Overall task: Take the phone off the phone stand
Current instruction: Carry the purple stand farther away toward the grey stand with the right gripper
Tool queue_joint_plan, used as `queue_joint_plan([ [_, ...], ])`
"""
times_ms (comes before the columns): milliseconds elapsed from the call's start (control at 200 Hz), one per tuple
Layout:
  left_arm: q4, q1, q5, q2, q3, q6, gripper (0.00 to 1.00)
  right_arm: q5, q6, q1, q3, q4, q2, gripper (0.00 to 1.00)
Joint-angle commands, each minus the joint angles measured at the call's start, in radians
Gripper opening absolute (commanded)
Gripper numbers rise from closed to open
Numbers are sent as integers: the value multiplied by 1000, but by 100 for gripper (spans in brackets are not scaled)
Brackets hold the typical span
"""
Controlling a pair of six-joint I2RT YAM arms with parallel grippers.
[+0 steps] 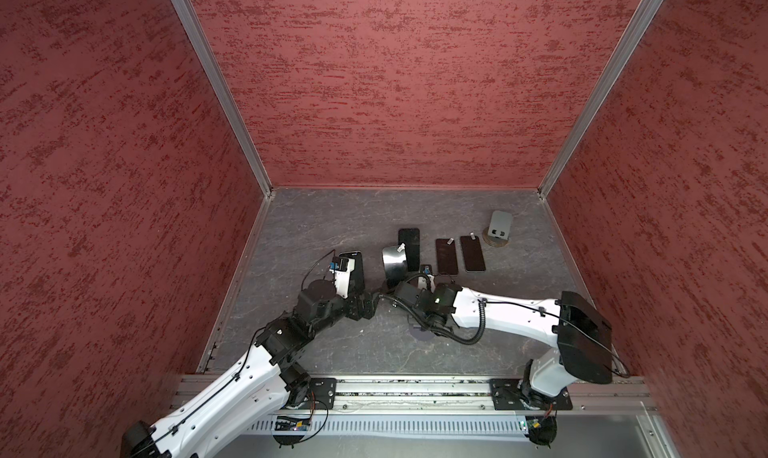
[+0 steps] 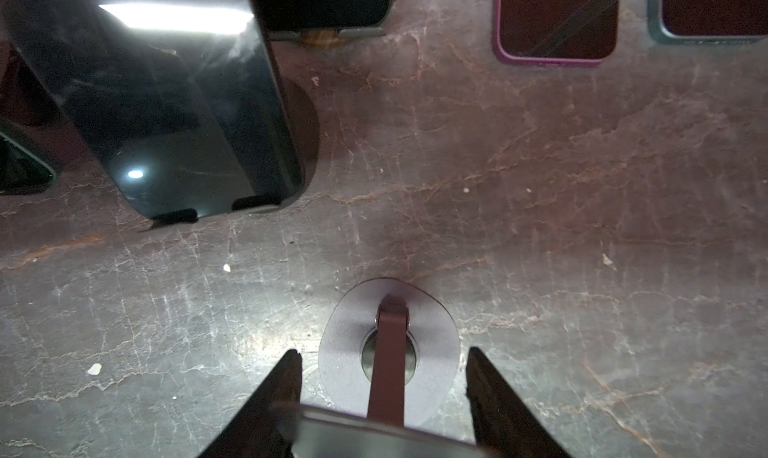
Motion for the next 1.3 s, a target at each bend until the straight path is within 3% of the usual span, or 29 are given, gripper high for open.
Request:
queue_joint_plan([
  [0,14,7,11,-2,-16,-3,100,60,12,3,-29,5,-62,56],
  [276,9,8,15,-2,-11,-12,99,60,16,-65,-149,48,-210,55],
  [666,6,8,8,-1,-12,-18,99,70,-82,-276,-253,43,-387,55],
  [1293,-6,11,2,4,-10,-16,99,44,-364,-606,-161,123,-394,55],
])
